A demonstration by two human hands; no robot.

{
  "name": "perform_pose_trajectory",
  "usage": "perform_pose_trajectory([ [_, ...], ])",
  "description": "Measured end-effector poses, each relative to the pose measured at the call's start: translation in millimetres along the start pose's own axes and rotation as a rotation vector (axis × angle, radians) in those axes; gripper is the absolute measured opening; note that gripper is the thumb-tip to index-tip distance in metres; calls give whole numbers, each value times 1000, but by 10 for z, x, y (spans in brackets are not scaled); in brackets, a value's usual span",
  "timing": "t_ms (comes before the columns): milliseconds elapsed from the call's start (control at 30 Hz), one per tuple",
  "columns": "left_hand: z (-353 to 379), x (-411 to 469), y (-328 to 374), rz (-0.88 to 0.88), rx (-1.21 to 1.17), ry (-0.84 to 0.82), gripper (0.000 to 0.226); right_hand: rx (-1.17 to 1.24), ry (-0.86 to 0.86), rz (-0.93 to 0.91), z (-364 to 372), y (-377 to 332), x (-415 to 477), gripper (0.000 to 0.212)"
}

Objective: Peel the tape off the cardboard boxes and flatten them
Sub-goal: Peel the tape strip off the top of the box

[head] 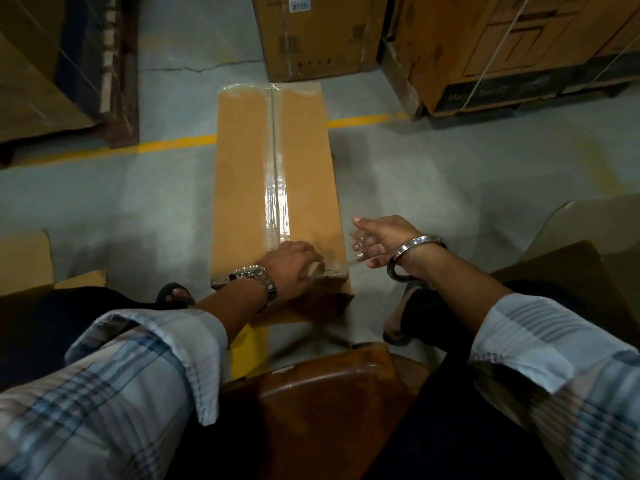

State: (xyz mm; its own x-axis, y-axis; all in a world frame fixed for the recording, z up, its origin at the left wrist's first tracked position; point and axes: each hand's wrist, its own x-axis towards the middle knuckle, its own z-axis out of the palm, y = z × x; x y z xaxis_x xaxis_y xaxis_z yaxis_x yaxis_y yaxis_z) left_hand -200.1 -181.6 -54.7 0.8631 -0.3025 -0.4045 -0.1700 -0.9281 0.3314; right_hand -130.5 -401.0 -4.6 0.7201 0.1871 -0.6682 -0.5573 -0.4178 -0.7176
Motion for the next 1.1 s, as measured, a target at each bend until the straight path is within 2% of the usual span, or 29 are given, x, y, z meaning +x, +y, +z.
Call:
perform_pose_trajectory([
  [67, -20, 92, 104, 14, -5, -14, 54, -177, 35, -38, -2, 95, 76, 31],
  [133, -51, 169, 179, 17, 8, -34, 52, -476, 35, -92, 18, 197, 152, 24],
  [267, -103, 273, 262, 31, 48, -21, 46, -1017, -14, -195, 107, 319, 214, 54],
  [333, -106, 285, 256, 34, 117, -41, 53, -1105, 12, -236, 136, 349, 238, 46],
  [433, -79, 296, 241, 44, 250, -75, 66, -1032, 81, -226, 107, 313, 275, 14],
  [467, -69, 289, 231, 46, 273, -77, 68, -988, 106, -211, 77, 289, 279, 9],
  [600, -24, 243, 153, 14, 257, -88, 69, -800, 219, -118, -81, 240, 268, 29],
  [700, -12, 222, 138, 25, 252, -110, 69, -662, 342, -59, -143, 252, 227, 21],
  [767, -36, 208, 153, 11, 242, -124, 67, -529, 449, -93, -214, 205, 218, 18],
  [867, -66, 197, 163, 0, 216, -142, 66, -260, 439, -124, -313, 67, 196, 15],
  [967, -116, 204, 184, -21, 45, -106, 60, -37, 316, -111, -273, 17, 100, 24],
  [1100, -258, 175, 292, -141, -648, 49, 50, -171, 253, -141, -130, 75, 13, 19],
])
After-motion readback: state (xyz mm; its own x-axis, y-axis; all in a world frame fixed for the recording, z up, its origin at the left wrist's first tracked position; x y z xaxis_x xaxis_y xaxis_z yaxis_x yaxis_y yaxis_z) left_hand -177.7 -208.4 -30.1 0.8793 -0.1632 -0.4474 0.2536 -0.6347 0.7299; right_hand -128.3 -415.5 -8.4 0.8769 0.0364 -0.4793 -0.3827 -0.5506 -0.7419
